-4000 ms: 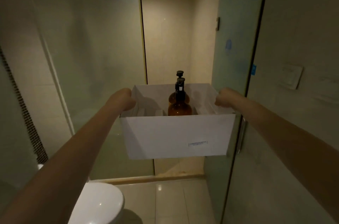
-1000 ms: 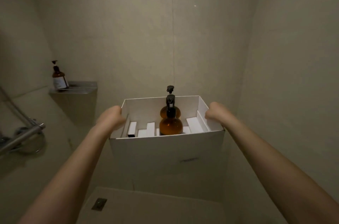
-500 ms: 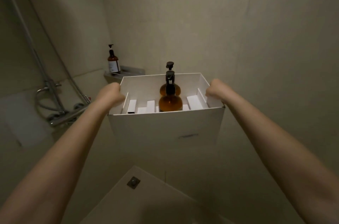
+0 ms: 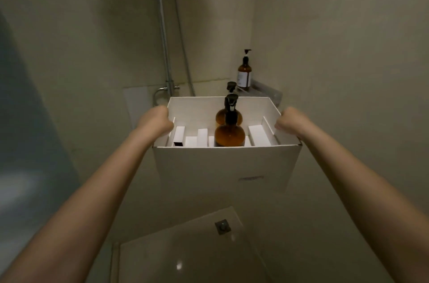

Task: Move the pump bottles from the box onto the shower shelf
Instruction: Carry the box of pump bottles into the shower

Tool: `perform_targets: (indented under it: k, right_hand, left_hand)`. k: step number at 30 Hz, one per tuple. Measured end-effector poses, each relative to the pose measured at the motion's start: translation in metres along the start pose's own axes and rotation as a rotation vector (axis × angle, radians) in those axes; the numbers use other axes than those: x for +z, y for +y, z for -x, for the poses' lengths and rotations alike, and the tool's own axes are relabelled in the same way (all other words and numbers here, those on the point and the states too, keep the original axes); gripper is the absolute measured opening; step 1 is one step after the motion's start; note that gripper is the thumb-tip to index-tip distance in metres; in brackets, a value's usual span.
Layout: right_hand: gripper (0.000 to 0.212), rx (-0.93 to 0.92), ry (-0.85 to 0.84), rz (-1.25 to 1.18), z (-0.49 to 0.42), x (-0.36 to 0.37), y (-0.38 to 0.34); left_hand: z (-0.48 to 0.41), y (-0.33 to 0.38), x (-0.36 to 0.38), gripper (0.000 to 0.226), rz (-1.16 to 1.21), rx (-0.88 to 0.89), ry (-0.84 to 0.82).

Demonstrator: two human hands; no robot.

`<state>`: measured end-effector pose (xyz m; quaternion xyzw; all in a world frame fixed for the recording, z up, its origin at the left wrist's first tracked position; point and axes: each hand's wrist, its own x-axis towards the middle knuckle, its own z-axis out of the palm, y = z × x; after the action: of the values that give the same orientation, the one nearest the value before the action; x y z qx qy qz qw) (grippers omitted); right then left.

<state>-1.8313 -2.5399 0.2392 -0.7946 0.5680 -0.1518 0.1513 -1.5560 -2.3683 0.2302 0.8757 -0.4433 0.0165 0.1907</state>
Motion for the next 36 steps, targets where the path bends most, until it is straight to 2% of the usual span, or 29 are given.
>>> perform_targets:
  k: [6, 12, 14, 16, 18, 25, 36]
  right_hand:
    - [0.020, -0.194, -0.113, 0.018, -0.061, 0.024, -0.031]
    - [0.022, -0.336, -0.193, 0.014, -0.089, 0.057, -0.062]
    - [0.025, -0.369, -0.223, 0.007, -0.097, 0.072, -0.071]
    - [0.028, -0.390, -0.240, 0.004, -0.103, 0.087, -0.079]
    - [0.030, -0.380, -0.243, 0.010, -0.108, 0.103, -0.084]
    - [0.030, -0.312, -0.255, 0.043, -0.121, 0.157, -0.092]
    - [0.026, -0.272, -0.270, 0.061, -0.141, 0.275, -0.046]
  left_hand:
    - [0.004, -0.011, -0.005, 0.004, -0.020, -0.222, 0.066]
    - [0.016, -0.029, 0.000, 0.009, -0.083, -0.412, 0.082]
    - [0.016, -0.038, 0.004, 0.003, -0.101, -0.451, 0.071]
    - [0.014, -0.049, 0.011, 0.011, -0.099, -0.480, 0.068]
    - [0.010, -0.060, 0.020, 0.020, -0.107, -0.497, 0.066]
    - [-0.013, -0.101, 0.065, 0.028, -0.081, -0.496, 0.033]
    - [-0.030, -0.141, 0.199, 0.009, -0.033, -0.491, 0.017]
